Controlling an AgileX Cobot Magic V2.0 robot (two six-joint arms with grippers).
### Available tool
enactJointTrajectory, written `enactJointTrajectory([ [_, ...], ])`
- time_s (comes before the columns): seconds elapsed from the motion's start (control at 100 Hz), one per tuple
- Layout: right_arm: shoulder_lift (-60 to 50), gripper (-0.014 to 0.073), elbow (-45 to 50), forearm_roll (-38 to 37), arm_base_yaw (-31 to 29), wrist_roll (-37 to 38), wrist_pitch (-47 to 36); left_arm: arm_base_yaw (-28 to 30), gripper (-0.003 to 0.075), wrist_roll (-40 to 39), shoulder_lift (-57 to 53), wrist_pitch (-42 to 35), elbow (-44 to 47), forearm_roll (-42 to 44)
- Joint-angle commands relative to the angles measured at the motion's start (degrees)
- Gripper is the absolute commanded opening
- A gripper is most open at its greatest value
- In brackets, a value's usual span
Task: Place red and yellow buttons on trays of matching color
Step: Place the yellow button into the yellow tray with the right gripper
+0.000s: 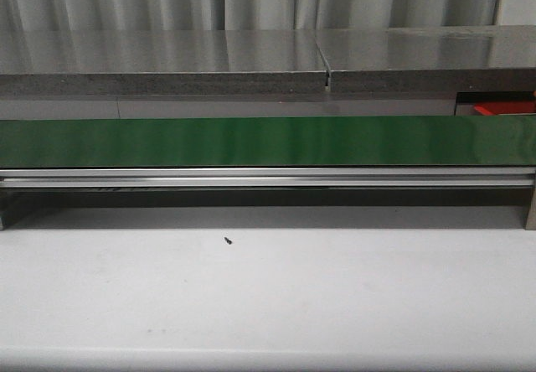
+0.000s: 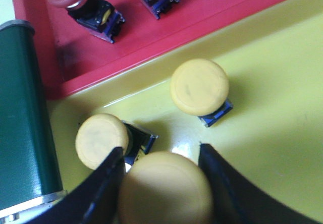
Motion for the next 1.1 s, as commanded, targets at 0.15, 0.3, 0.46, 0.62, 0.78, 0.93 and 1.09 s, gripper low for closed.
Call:
enactJointTrajectory([
  [0.15, 1.13, 0.0223, -0.8, 2.2, -0.46, -1.82, -1.92, -0.44, -0.0019, -0.16, 0.17, -2.71, -1.57, -1.07],
  [0.3, 2.83, 0.0223, -0.8, 2.2, -0.46, -1.87, -2.73, -0.44, -0.0019, -0.16, 0.17, -2.71, -1.57, -1.07],
  [0.46, 4.69, 0.0224, -0.8, 2.2, -0.46, -1.87, -2.73, -0.44, -0.0019, -0.16, 0.17, -2.71, -1.57, -1.07],
  [0.62, 5.04, 0.0225, -0.73, 2.2, -0.46, -1.87, -3.05, -0.44, -0.0019, -0.16, 0.17, -2.71, -1.57, -1.07],
  [0.78, 5.04, 0.0278, -0.73, 2.2, -0.46, -1.87, -3.0, -0.44, -0.0019, -0.16, 0.17, -2.71, -1.57, -1.07],
  [0.93, 5.04, 0.042, -0.73, 2.2, -0.46, -1.87, -2.83, -0.44, -0.0019, -0.16, 0.17, -2.71, -1.57, -1.07],
  [1.09, 4.68, 0.0458, -0.73, 3.09, -0.46, -1.87, -2.83, -0.44, -0.0019, -0.16, 0.17, -2.71, -1.57, -1.07],
])
